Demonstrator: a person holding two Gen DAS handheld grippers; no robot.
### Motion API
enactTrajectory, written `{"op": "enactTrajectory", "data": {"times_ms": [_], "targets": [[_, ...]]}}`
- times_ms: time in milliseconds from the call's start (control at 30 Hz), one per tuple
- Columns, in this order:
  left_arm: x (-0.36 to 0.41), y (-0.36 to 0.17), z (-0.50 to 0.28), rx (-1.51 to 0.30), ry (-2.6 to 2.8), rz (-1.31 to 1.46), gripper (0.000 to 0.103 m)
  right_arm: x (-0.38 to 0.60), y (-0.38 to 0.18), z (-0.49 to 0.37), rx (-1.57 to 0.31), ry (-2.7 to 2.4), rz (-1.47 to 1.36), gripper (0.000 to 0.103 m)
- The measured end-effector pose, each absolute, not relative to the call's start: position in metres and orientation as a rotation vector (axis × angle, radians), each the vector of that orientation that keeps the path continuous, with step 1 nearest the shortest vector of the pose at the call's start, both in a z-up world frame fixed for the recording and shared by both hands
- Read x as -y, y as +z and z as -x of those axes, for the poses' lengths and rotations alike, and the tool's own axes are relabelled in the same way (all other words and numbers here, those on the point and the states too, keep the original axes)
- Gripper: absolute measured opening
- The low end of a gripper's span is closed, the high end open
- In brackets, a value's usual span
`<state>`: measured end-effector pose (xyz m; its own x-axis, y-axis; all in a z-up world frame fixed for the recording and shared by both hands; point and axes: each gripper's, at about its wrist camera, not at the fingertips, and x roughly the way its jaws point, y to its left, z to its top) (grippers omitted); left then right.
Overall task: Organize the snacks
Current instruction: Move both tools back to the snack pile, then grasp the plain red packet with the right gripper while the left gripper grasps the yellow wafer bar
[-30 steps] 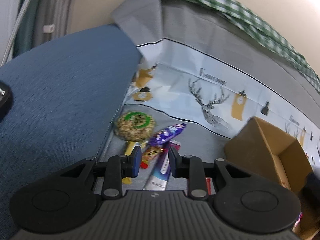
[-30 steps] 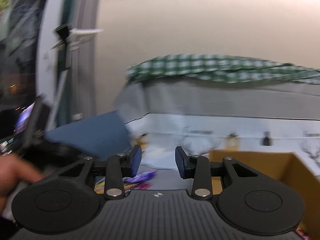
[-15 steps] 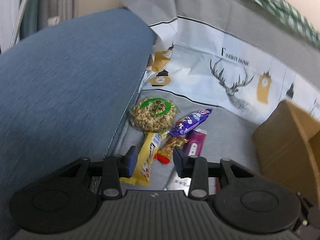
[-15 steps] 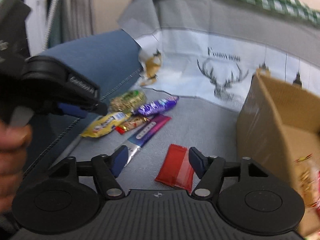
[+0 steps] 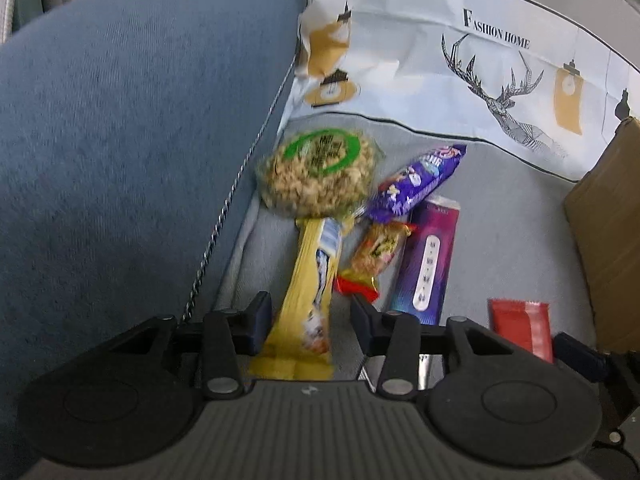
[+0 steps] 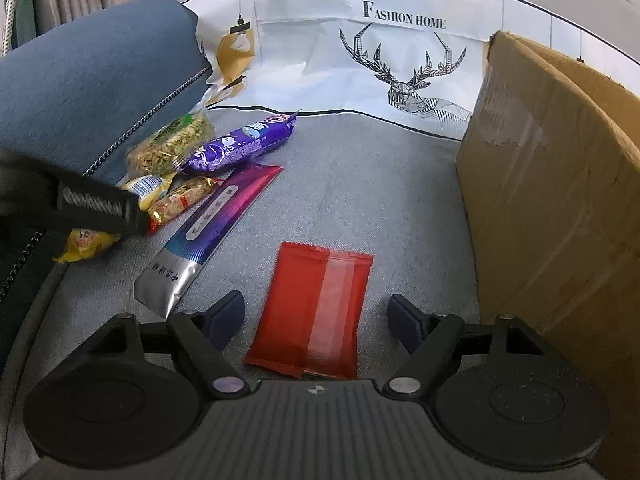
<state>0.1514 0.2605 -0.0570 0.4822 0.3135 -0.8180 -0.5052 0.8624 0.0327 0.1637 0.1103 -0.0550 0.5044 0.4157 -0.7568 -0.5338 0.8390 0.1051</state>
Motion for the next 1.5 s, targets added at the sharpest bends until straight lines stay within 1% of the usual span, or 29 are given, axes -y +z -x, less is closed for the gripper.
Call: {"op": "enactTrajectory", "data": {"times_ms": [33, 67, 100, 167, 300, 567, 767, 833, 867, 900, 967, 1000, 1067, 1100, 1167, 1233, 1300, 1367, 1500], "targets": [[-0.261, -0.057, -0.150, -0.947, 0.504, 0.231, 0.037, -0.110, -0.054, -0.162, -0.862, 0.582, 0.150, 0.063], [-0.261, -0.056, -0.148, -0.947, 0.505, 0.236, 0.029, -0.110, -0.053, -0.161, -0.852, 0.594, 0.157, 0.051], [-0.262, -0.056, -0.146, -0.946, 0.501, 0.243, 0.027, -0.110, -0.052, -0.160, -0.848, 0.605, 0.163, 0.047], [-0.260, -0.053, -0.142, -0.946, 0.496, 0.252, 0.024, -0.107, -0.051, -0.159, -0.843, 0.618, 0.159, 0.045], [-0.260, -0.046, -0.129, -0.945, 0.494, 0.308, 0.022, -0.095, -0.037, -0.150, -0.830, 0.635, 0.139, 0.044], [-0.261, -0.029, -0.096, -0.884, 0.434, 0.576, 0.021, -0.066, 0.005, -0.091, -0.726, 0.779, 0.200, 0.044], [-0.238, -0.018, -0.083, -0.870, 0.364, 0.587, 0.021, -0.033, 0.020, -0.049, -0.672, 0.827, 0.200, 0.044], [-0.234, -0.015, -0.078, -0.864, 0.324, 0.626, 0.021, -0.030, 0.018, -0.044, -0.695, 0.815, 0.216, 0.044], [-0.234, -0.016, -0.076, -0.869, 0.307, 0.651, 0.020, -0.027, 0.019, -0.043, -0.702, 0.813, 0.202, 0.044], [-0.234, -0.017, -0.076, -0.888, 0.286, 0.674, 0.015, -0.025, 0.019, -0.043, -0.702, 0.814, 0.194, 0.044], [-0.233, -0.018, -0.080, -0.970, 0.268, 0.665, 0.013, -0.024, 0.017, -0.042, -0.709, 0.803, 0.204, 0.044], [-0.230, -0.017, -0.084, -1.024, 0.263, 0.617, 0.013, -0.024, 0.015, -0.043, -0.722, 0.799, 0.205, 0.044], [-0.224, -0.013, -0.088, -1.076, 0.234, 0.499, 0.013, -0.024, 0.008, -0.047, -0.758, 0.796, 0.204, 0.044], [-0.220, -0.010, -0.089, -1.084, 0.226, 0.440, 0.013, -0.025, 0.005, -0.048, -0.771, 0.791, 0.206, 0.044], [-0.221, -0.012, -0.085, -1.081, 0.231, 0.439, 0.013, -0.027, 0.000, -0.051, -0.797, 0.785, 0.217, 0.044], [-0.222, -0.018, -0.083, -1.081, 0.251, 0.448, 0.021, -0.028, -0.006, -0.053, -0.826, 0.785, 0.221, 0.044], [-0.217, -0.019, -0.085, -1.069, 0.291, 0.415, 0.032, -0.029, -0.010, -0.056, -0.860, 0.789, 0.219, 0.048], [-0.214, -0.020, -0.088, -1.055, 0.295, 0.409, 0.038, -0.029, -0.013, -0.057, -0.875, 0.785, 0.214, 0.048], [-0.208, -0.026, -0.094, -1.069, 0.270, 0.416, 0.038, -0.031, -0.017, -0.058, -0.896, 0.788, 0.209, 0.054]]}}
